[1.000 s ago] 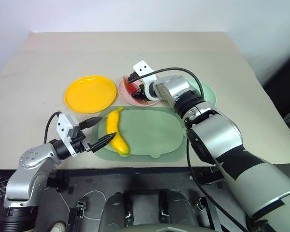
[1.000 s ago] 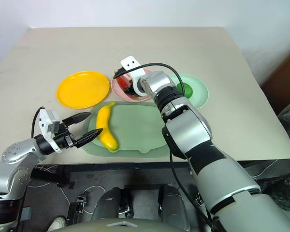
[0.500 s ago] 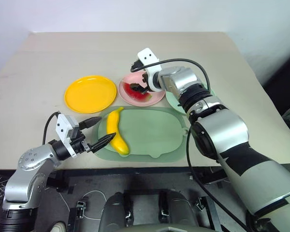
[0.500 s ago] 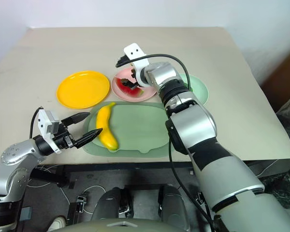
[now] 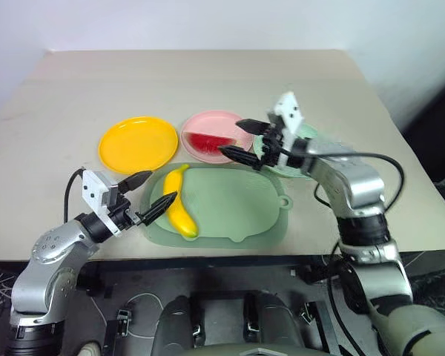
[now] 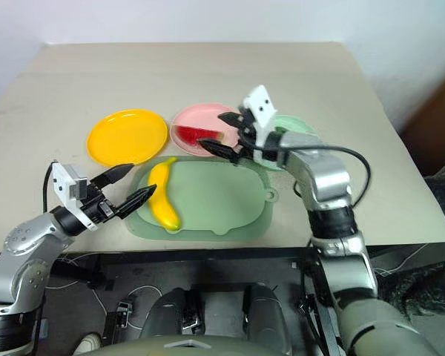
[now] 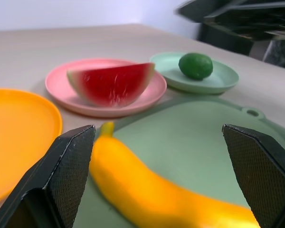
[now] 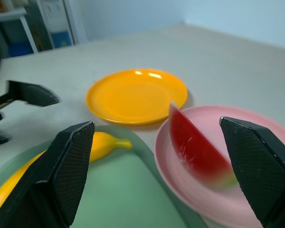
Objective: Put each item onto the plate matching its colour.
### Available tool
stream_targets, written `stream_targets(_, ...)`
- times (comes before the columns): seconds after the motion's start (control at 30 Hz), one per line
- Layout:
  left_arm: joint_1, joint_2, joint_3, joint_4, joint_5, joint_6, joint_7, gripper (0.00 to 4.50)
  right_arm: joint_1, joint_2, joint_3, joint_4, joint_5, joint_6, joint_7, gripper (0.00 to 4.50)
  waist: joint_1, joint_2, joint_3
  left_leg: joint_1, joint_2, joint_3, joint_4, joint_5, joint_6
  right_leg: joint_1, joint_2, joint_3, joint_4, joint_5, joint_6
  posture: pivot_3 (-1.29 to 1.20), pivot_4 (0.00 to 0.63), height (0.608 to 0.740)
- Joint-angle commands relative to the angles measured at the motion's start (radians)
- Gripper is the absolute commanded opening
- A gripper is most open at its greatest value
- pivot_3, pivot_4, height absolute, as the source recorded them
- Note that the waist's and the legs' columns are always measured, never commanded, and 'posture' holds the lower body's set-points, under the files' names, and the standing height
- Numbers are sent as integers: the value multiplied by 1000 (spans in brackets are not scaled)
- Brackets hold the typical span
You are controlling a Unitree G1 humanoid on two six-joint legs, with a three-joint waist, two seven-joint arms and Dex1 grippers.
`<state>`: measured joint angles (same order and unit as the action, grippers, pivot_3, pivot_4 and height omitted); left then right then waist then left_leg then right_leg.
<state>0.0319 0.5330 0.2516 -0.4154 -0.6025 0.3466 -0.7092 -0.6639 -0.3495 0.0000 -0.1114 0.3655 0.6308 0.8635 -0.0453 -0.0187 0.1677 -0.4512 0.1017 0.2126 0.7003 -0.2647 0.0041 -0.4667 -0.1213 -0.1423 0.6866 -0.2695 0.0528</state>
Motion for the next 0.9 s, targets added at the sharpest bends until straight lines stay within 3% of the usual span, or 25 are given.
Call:
stream_targets(0.03,20,-15,23,-70,-12,5,52,4500,42,-17,-23,-119,103,18,38,4458,1,0,0,3,0,0,-1,0,0,2,0,0,-1,0,0,0,150,695)
stream_targets(0.33,58,-115,-51,-212,69,87,311,4500,155,-115,26,-138,120,9,76,4458,16,0,0,8,-1,-1,0,-1,2,9,-1,0,-3,0,0,0,150,695)
stream_targets(0.5,23,-181,-132,-281,138,264,540,4500,167,-195,-23,-130,157,34,107,4458,24,-1,0,8,-1,-1,0,-1,2,9,-1,0,-3,0,0,0,150,695)
stream_targets(0.63,-9,-271,-129,-314,87,358,643,4500,220,-275,-30,-130,160,34,142,4458,36,-1,0,8,-1,-2,0,-2,2,10,-2,-1,-3,0,0,0,150,695)
stream_targets(0.9,-74,-300,-116,-290,100,477,721,4500,253,-305,-10,-131,142,21,126,4458,32,-1,0,8,-1,-2,0,-1,2,10,-1,-1,-3,0,0,0,150,695)
